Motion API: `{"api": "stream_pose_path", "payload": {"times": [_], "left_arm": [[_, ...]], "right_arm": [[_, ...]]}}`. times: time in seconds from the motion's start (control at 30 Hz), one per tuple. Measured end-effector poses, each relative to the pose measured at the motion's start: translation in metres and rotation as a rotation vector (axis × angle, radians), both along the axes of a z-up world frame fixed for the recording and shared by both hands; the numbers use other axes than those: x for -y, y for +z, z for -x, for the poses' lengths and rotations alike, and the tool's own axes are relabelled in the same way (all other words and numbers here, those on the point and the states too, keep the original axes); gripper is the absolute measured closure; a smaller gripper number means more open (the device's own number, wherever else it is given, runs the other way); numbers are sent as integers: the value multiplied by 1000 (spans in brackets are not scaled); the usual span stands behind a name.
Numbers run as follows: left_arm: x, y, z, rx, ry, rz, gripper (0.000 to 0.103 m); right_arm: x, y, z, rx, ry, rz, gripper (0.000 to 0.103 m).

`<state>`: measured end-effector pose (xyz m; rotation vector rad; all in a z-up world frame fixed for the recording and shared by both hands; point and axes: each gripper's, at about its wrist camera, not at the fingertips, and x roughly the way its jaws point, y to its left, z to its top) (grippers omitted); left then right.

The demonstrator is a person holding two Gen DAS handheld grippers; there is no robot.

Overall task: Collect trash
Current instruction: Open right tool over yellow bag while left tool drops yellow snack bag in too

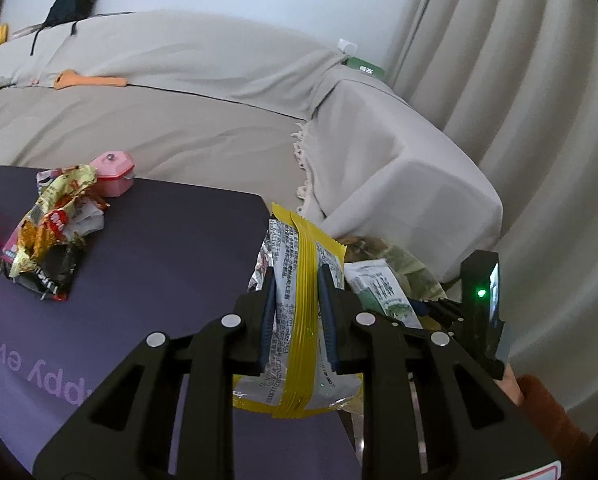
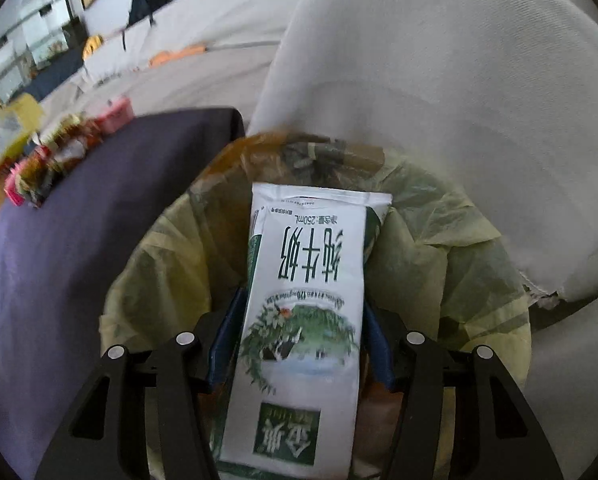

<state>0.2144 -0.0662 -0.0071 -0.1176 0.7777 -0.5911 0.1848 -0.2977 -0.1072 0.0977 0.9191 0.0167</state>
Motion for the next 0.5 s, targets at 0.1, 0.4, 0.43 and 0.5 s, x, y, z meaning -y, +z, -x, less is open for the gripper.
{"api": "stream_pose_path", "payload": {"times": [0.1, 0.4, 0.43, 0.5], "left_arm": [[7, -1, 0, -5, -11, -8, 84], [45, -8, 3, -24, -81, -17, 84], [53, -10, 3, -31, -96, -17, 84], [66, -15, 2, -45, -118, -12, 84]], "right_arm": [[8, 16, 13, 53, -8, -34, 39], [43, 75, 61, 234, -103, -27, 37], [49, 81, 66, 245, -126, -17, 37], [61, 89, 72, 255, -163, -7, 37]]}}
